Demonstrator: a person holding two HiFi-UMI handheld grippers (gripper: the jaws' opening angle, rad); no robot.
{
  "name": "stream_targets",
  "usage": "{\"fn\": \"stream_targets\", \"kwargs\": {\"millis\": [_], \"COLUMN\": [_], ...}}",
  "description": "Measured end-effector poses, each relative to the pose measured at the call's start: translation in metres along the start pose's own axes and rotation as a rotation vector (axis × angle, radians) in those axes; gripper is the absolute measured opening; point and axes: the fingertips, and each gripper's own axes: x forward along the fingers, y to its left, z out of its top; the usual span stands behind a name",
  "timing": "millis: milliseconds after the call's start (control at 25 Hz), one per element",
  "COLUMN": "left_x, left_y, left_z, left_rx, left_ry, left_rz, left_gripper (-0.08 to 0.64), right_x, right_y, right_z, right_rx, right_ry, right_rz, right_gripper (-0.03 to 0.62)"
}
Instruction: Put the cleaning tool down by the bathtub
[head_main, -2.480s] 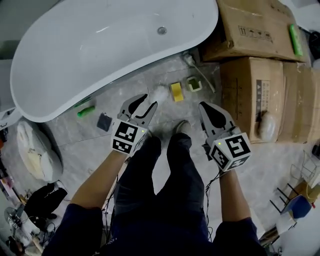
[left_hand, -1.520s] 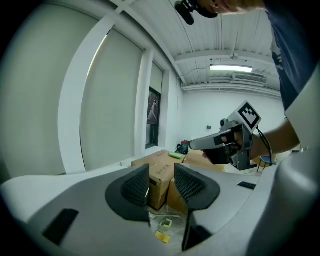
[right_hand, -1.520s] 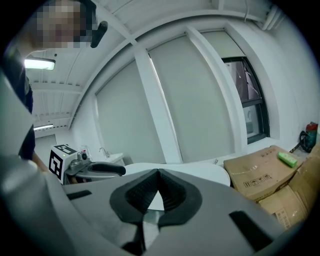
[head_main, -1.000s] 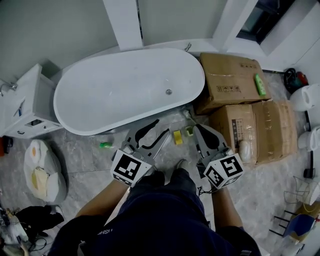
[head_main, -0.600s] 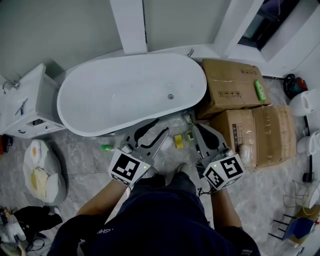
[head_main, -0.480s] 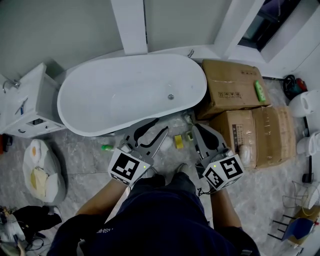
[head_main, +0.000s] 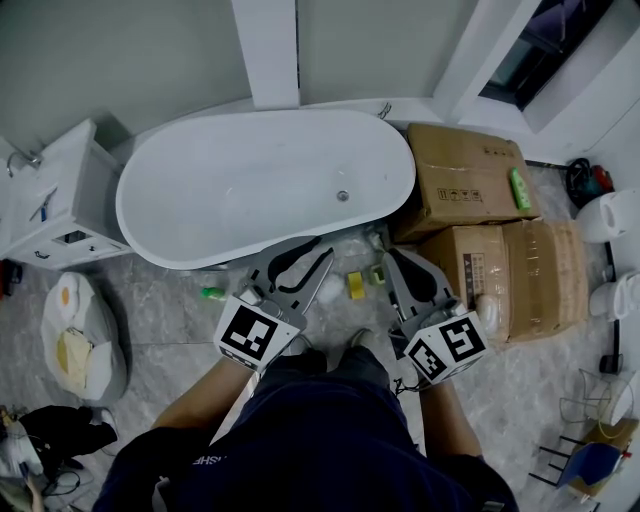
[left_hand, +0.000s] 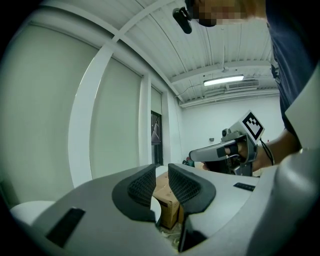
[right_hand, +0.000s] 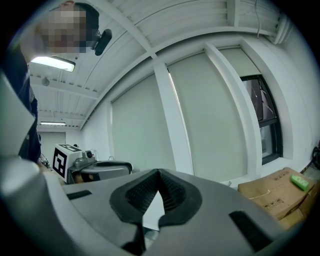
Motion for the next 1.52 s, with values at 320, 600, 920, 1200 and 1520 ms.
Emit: {"fn": "stream_targets", "kwargs": {"millis": [320,600,920,1200,1520], "left_x": [-0.006,-0.011,-0.017,-0.023,-0.028], "left_y": [0.004,0.006,0.013,0.015,0.019], "left_z": [0.001,0.004,0.009,0.004,0.000], "left_rx": [-0.002,0.005,-0.013,-0.023,-0.033], "left_ry": [-0.010,-0.017,-0.033,-0.026,-0.024], "left_rz": [0.016,0.015,0.026,0.030,0.039], "left_gripper": [0.072,0.052,0.041,0.038,0.037], "right_x": [0.004,0.010,0.012,0.015,0.016], "right_y": [0.007,0.018,0.027,0.033,0.035], "right_z": [0.001,0.006,0.011,0.007,0.001], "right_rx": [-0.015,-0.035,-0.054,-0.061,-0.058], "right_ry": [0.010,0.008,0.006,0.014,0.026], "right_rz": [0.021,0.045,0.072,0.085,0.084], "right_gripper": [0.005,0.005,0.005,0.003,0.003]}}
